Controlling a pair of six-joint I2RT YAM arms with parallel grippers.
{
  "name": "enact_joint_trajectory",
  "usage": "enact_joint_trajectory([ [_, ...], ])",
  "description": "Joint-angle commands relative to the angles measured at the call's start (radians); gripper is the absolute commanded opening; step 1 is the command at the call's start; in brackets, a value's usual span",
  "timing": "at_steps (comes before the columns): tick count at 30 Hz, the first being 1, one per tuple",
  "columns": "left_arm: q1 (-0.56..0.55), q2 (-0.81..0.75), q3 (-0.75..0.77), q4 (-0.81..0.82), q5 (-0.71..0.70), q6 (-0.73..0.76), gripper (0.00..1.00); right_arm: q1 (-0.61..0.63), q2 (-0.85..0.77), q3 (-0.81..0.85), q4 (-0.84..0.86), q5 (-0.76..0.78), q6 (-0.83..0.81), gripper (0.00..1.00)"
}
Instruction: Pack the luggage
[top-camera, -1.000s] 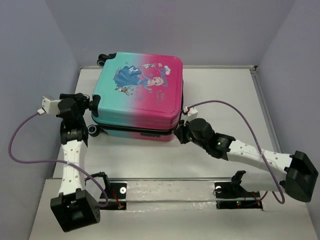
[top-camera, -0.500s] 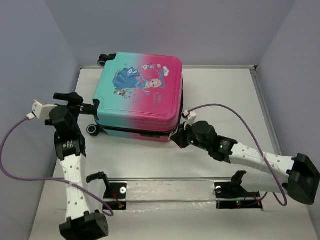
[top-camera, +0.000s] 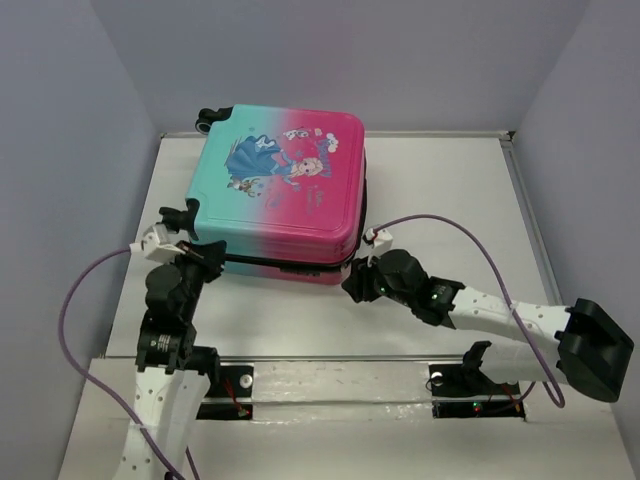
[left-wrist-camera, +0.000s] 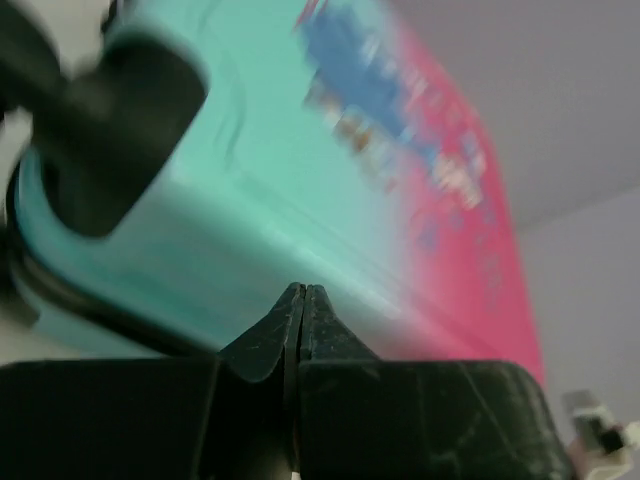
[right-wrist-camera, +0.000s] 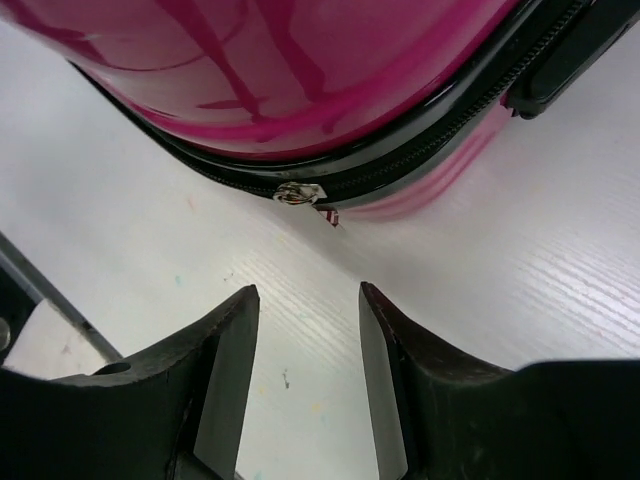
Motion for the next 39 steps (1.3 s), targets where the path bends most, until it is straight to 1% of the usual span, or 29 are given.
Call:
enact_joint_trajectory([
  [1, -0.078, -0.041, -0.167, -0.044, 0.093, -0.057, 0.06, -0.007, 0.035, 0.001, 0.150, 0.060, -0.021, 0.52],
  [3, -0.145, -0.033, -0.230, 0.014, 0.104, -0.117, 0.06, -0.007, 0.071, -0.008, 0.209, 0.087, -0.014, 0.52],
  [5, -0.200, -0.010, -0.296, 0.059, 0.073, -0.150, 0.06, -0.007, 0.107, 0.000, 0.244, 0.096, -0.017, 0.53],
  [6, -0.271, 0.031, -0.318, 0.102, 0.050, -0.160, 0.06, -0.007, 0.142, 0.003, 0.279, 0.099, -0.018, 0.53],
  [7, -0.314, 0.080, -0.357, 0.178, 0.008, -0.189, 0.06, -0.007, 0.157, 0.009, 0.313, 0.107, -0.021, 0.53],
  [8, -0.360, 0.081, -0.373, 0.179, -0.019, -0.190, 0.06, -0.007, 0.170, 0.009, 0.313, 0.115, -0.023, 0.53],
  [9, -0.456, 0.143, -0.379, 0.235, -0.128, -0.208, 0.06, -0.007, 0.188, 0.011, 0.342, 0.133, -0.023, 0.53],
  [12, -0.573, 0.290, -0.368, 0.346, -0.255, -0.203, 0.06, -0.007, 0.222, 0.032, 0.361, 0.171, -0.020, 0.50],
  [13, -0.579, 0.323, -0.361, 0.370, -0.270, -0.197, 0.06, -0.007, 0.228, 0.035, 0.367, 0.181, -0.017, 0.49],
  [14, -0.580, 0.384, -0.356, 0.418, -0.275, -0.197, 0.06, -0.007, 0.231, 0.032, 0.393, 0.187, -0.015, 0.44],
  [15, -0.580, 0.410, -0.350, 0.418, -0.280, -0.191, 0.06, -0.007, 0.236, 0.032, 0.393, 0.199, -0.014, 0.42],
  [16, -0.580, 0.436, -0.336, 0.459, -0.287, -0.173, 0.06, -0.007, 0.237, 0.027, 0.413, 0.219, -0.004, 0.39],
  [17, -0.580, 0.487, -0.329, 0.473, -0.299, -0.164, 0.06, -0.007, 0.237, 0.024, 0.442, 0.228, -0.003, 0.30],
  [19, -0.580, 0.525, -0.313, 0.484, -0.321, -0.148, 0.06, -0.007, 0.236, 0.017, 0.466, 0.239, 0.002, 0.20],
  [21, -0.580, 0.559, -0.302, 0.493, -0.341, -0.131, 0.06, -0.007, 0.222, 0.003, 0.486, 0.262, 0.006, 0.07],
  [24, -0.580, 0.575, -0.292, 0.508, -0.368, -0.116, 0.06, -0.007, 0.165, -0.020, 0.467, 0.293, -0.017, 0.07],
  [25, -0.580, 0.584, -0.287, 0.513, -0.375, -0.108, 0.06, -0.007, 0.147, -0.022, 0.445, 0.297, -0.023, 0.07],
  [26, -0.580, 0.604, -0.269, 0.521, -0.381, -0.095, 0.06, -0.007, 0.107, -0.017, 0.387, 0.290, -0.044, 0.07],
  [28, -0.580, 0.633, -0.231, 0.541, -0.369, -0.070, 0.06, -0.017, 0.069, -0.011, 0.321, 0.255, -0.073, 0.07],
  [30, -0.580, 0.697, -0.203, 0.576, -0.369, -0.048, 0.06, -0.017, 0.030, -0.003, 0.228, 0.219, -0.086, 0.07],
  [32, -0.580, 0.766, -0.159, 0.625, -0.349, -0.042, 0.06, -0.017, 0.004, 0.003, 0.154, 0.129, -0.089, 0.07],
  [36, -0.592, 0.875, -0.086, 0.689, -0.326, -0.044, 0.06, -0.003, 0.012, 0.029, 0.120, 0.005, -0.038, 0.07],
  [37, -0.598, 0.893, -0.071, 0.694, -0.330, -0.044, 0.06, 0.041, 0.053, 0.047, 0.120, -0.037, -0.032, 0.07],
  [39, -0.610, 0.942, -0.030, 0.714, -0.327, -0.044, 0.06, 0.113, 0.122, 0.099, 0.112, -0.019, -0.043, 0.07],
])
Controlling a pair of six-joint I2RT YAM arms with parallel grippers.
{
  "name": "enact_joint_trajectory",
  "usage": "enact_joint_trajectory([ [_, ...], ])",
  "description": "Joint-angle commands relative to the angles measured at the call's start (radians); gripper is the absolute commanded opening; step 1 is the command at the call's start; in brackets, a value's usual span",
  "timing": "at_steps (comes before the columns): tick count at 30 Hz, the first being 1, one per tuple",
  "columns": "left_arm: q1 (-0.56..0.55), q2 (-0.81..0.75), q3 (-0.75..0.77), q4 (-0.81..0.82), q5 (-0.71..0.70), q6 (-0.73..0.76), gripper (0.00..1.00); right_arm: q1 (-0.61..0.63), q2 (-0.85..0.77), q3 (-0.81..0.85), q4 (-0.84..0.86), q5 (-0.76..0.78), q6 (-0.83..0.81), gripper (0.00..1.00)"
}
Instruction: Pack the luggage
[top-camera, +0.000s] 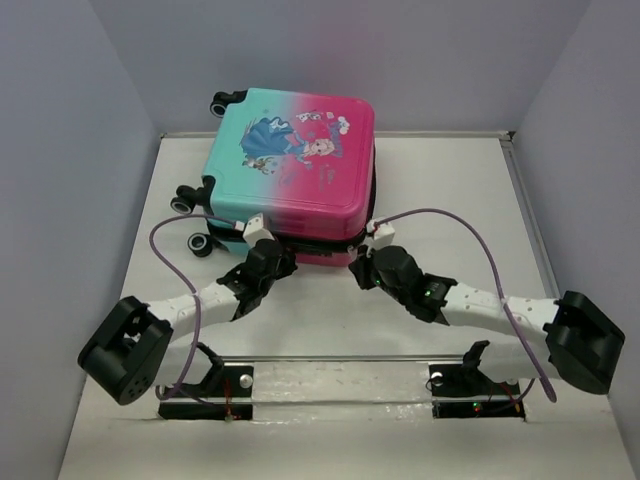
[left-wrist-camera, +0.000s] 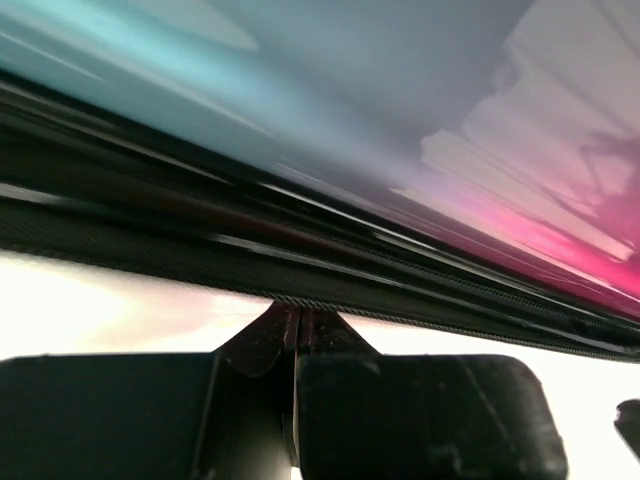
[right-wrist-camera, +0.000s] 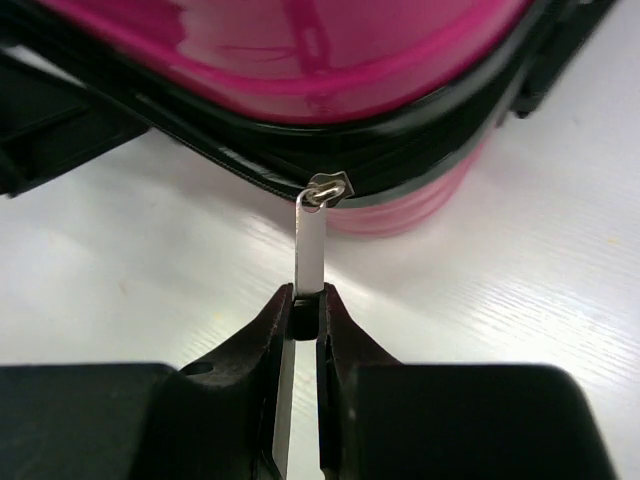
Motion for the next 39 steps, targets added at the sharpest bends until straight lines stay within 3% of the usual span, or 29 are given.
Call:
enact_joint_trajectory([
  [1, -0.020, 0.096, 0.157, 0.201, 0.014, 0.036, 0.06, 0.202, 0.150, 0.169, 0.005, -0.155, -0.010, 0.07],
  [6, -0.036, 0.153, 0.223, 0.226, 0.028, 0.050, 0.06, 0.244, 0.325, 0.256, 0.127, -0.084, 0.006, 0.07],
  [11, -0.036, 0.108, 0.257, 0.163, 0.017, 0.077, 0.06, 0.206, 0.347, 0.268, 0.204, -0.047, 0.043, 0.07],
  [15, -0.036, -0.130, 0.296, -0.112, -0.040, 0.125, 0.11, 0.125, 0.197, 0.133, 0.203, -0.071, 0.069, 0.07],
  [18, -0.013, -0.291, 0.389, -0.331, -0.104, 0.157, 0.28, 0.115, 0.149, 0.095, 0.195, -0.095, 0.071, 0.07],
  [20, 0.060, -0.320, 0.466, -0.407, -0.045, 0.172, 0.44, 0.115, 0.149, 0.091, 0.192, -0.110, 0.069, 0.07],
  [22, 0.270, -0.283, 0.604, -0.506, 0.100, 0.188, 0.59, 0.115, 0.166, 0.090, 0.207, -0.125, 0.075, 0.07],
  [23, 0.348, -0.257, 0.647, -0.524, 0.139, 0.195, 0.75, 0.115, 0.174, 0.088, 0.215, -0.136, 0.074, 0.07],
  [24, 0.480, -0.193, 0.712, -0.547, 0.167, 0.206, 0.82, 0.115, 0.192, 0.090, 0.221, -0.136, 0.074, 0.07],
  [25, 0.539, -0.158, 0.772, -0.558, 0.204, 0.221, 0.88, 0.115, 0.197, 0.090, 0.222, -0.139, 0.072, 0.07],
  [30, 0.824, 0.120, 0.892, -0.610, 0.400, 0.220, 0.93, 0.115, 0.198, 0.088, 0.239, -0.151, 0.066, 0.07],
  [39, 0.900, 0.393, 1.010, -0.627, 0.472, 0.229, 0.98, 0.115, 0.203, 0.098, 0.226, -0.161, 0.046, 0.07],
])
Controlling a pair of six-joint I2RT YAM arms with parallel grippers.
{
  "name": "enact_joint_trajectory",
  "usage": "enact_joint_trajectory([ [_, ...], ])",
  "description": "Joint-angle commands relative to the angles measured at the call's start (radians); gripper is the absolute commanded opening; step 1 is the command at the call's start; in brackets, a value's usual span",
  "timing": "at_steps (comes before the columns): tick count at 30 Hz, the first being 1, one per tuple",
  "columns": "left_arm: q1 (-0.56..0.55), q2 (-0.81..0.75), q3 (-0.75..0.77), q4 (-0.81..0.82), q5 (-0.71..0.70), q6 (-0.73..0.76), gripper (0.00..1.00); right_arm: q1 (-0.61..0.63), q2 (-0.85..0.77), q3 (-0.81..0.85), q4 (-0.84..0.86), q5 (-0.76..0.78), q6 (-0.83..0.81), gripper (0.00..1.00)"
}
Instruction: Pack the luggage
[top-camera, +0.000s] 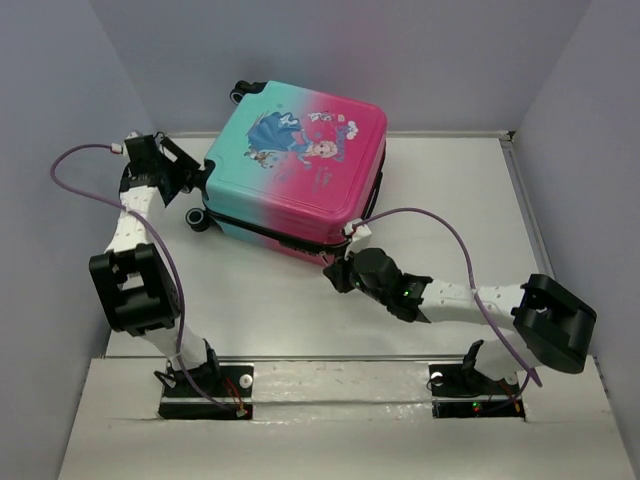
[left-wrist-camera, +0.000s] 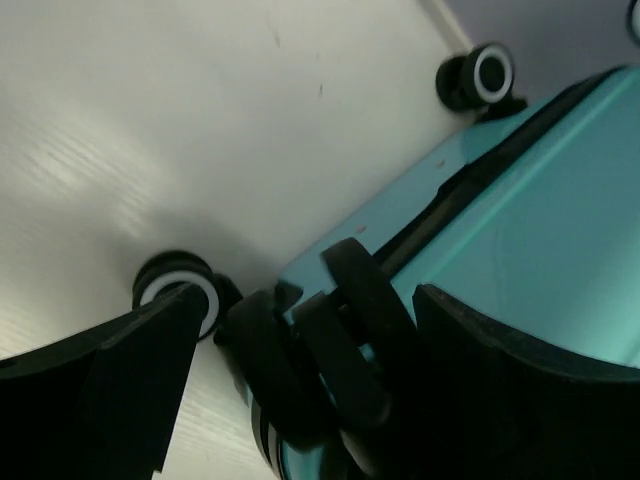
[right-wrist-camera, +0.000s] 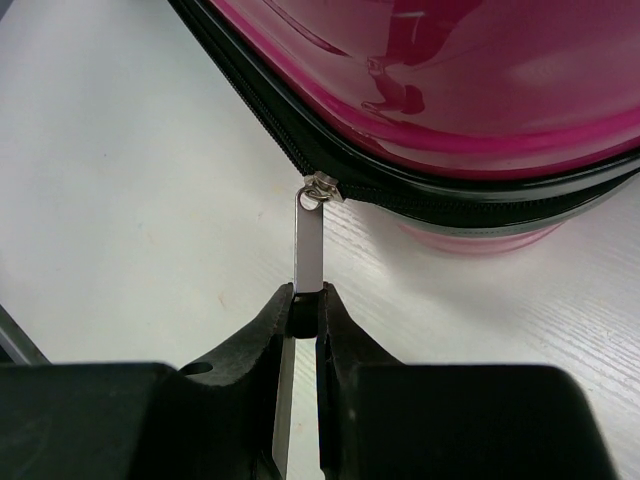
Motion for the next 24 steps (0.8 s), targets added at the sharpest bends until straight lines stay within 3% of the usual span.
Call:
enact_joint_trajectory([
  [1, 0.028, 0.017, 0.106, -0.031, 0.091, 0.019, 0.98, 0.022, -0.002, 0.006, 0.066, -0.104, -0.012, 0.07],
  [7, 0.034, 0.093, 0.119, 0.029, 0.208, -0.032, 0.96, 0.022, -0.005, -0.004, 0.072, -0.121, -0.013, 0.07],
  [15, 0.031, 0.104, 0.079, 0.097, 0.239, -0.081, 0.67, 0.022, -0.025, -0.006, 0.068, -0.122, -0.010, 0.07],
  [21, 0.025, 0.096, 0.037, 0.113, 0.239, -0.096, 0.67, 0.022, -0.019, 0.009, 0.051, -0.116, -0.016, 0.07],
  [24, 0.002, 0.103, 0.027, 0.135, 0.263, -0.135, 0.72, 0.022, -0.010, 0.011, 0.052, -0.115, -0.016, 0.07],
])
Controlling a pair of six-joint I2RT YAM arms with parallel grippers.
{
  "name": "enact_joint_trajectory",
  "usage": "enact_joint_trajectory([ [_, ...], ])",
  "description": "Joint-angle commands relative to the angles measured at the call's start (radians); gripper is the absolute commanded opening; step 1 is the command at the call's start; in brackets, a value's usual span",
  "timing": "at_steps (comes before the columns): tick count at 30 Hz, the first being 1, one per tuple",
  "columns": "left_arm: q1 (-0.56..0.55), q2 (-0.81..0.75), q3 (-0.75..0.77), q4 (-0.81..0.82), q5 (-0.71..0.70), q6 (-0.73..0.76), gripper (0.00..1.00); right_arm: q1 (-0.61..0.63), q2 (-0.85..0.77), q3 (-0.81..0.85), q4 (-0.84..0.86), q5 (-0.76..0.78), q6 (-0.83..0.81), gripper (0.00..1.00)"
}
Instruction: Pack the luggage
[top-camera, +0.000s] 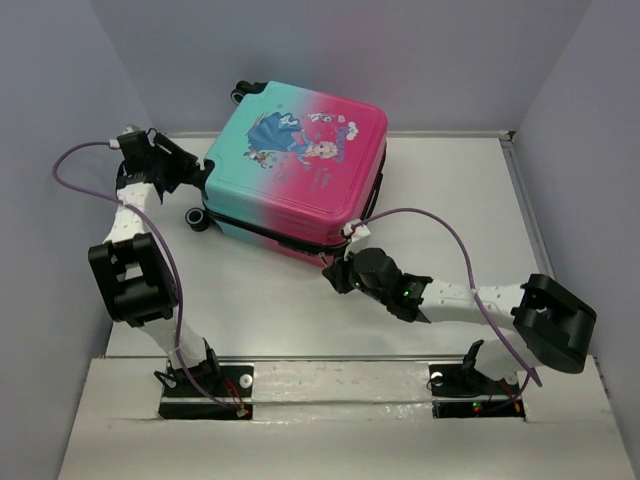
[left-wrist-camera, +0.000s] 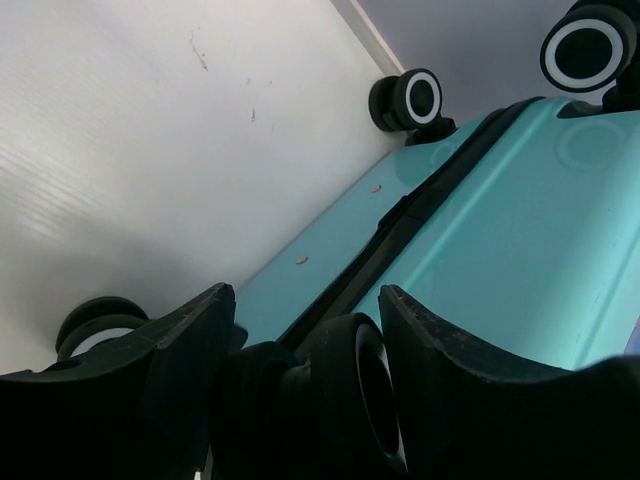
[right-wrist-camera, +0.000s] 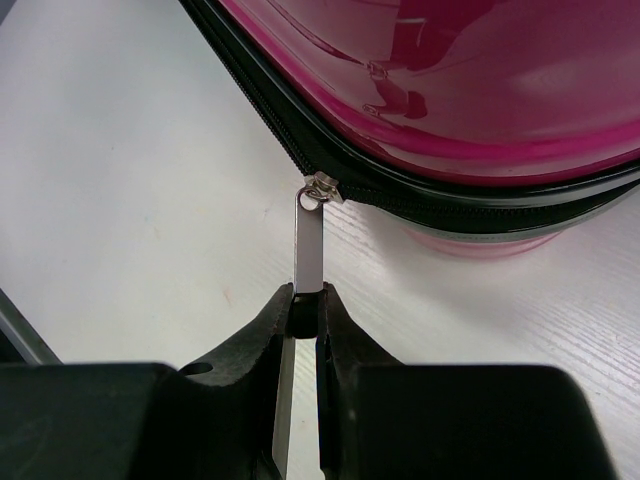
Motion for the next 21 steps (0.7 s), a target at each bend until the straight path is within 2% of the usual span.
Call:
enact_joint_trajectory([
  [1, -0.041, -0.019, -0.029, 0.040, 0.100, -0.080, 0.75, 0.022, -0.007, 0.011, 0.049, -0.092, -0.009, 0.07],
  [9, -0.046, -0.018, -0.037, 0.080, 0.155, -0.163, 0.74, 0.022, -0.010, 0.000, 0.054, -0.091, -0.007, 0.07],
  [13, -0.046, -0.030, -0.035, 0.083, 0.129, -0.183, 0.49, 0.022, -0.011, 0.000, 0.057, -0.088, -0.009, 0.07],
  [14, -0.046, -0.032, -0.040, 0.083, 0.140, -0.192, 0.31, 0.022, -0.011, 0.002, 0.057, -0.088, -0.009, 0.07],
  [16, -0.046, -0.050, -0.083, 0.151, 0.146, -0.223, 0.06, 0.022, -0.015, 0.005, 0.055, -0.085, -0.009, 0.07],
  [21, -0.070, -0.182, -0.257, 0.286, 0.114, -0.212, 0.06, 0.022, -0.022, 0.016, 0.040, -0.069, 0.011, 0.07],
])
